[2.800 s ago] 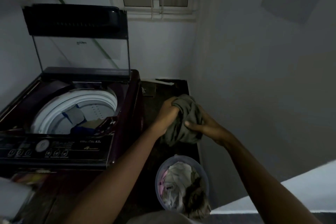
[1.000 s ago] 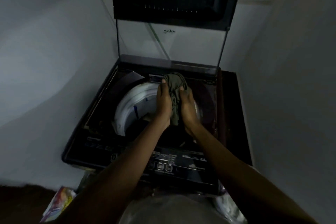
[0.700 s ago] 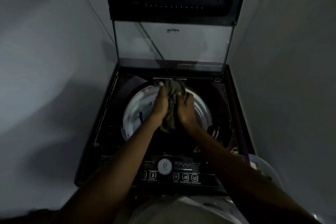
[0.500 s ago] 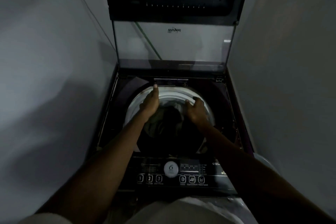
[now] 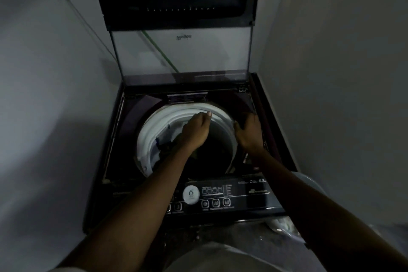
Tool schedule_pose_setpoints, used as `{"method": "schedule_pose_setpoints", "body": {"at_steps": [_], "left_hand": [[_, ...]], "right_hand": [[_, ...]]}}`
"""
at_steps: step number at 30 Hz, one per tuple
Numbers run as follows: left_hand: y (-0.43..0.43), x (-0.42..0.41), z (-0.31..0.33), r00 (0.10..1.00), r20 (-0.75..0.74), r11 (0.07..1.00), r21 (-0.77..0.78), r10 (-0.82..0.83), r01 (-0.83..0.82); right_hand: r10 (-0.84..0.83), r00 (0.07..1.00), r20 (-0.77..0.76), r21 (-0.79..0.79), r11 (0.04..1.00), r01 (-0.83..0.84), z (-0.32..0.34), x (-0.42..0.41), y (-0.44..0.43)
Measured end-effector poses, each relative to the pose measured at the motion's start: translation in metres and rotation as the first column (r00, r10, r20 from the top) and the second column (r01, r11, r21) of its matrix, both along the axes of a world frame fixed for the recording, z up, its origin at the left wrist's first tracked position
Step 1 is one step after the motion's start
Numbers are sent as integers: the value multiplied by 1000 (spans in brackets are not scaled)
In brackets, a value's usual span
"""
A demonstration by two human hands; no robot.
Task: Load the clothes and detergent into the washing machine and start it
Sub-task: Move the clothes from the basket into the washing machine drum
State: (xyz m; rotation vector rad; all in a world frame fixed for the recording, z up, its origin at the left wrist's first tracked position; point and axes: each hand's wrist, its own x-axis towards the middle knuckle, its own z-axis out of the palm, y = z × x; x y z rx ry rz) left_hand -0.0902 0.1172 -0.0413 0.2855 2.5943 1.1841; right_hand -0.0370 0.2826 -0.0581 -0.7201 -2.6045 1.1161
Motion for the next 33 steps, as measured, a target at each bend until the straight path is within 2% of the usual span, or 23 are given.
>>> {"method": "schedule_pose_setpoints", "body": {"at_steps": [5, 12, 17, 22, 33], "left_hand": [[58, 40, 9, 981, -171, 995, -38, -93, 88], [156, 121, 4, 973, -177, 988, 26, -144, 151], [215, 191, -8, 974, -174, 986, 55, -146, 158], [260, 242, -14, 984, -110, 984, 101, -137, 148], [302, 273, -53, 975, -47, 973, 73, -218, 221]], "right_hand": [[49, 996, -72, 159, 987, -37, 13, 46, 53], [169, 983, -68, 281, 949, -144, 7, 143, 152], [138, 990, -31, 276, 953, -124, 3, 211, 213], [116, 993, -21, 256, 961, -107, 3, 267, 262], [33, 999, 24, 165, 986, -36, -31, 306, 297]]}}
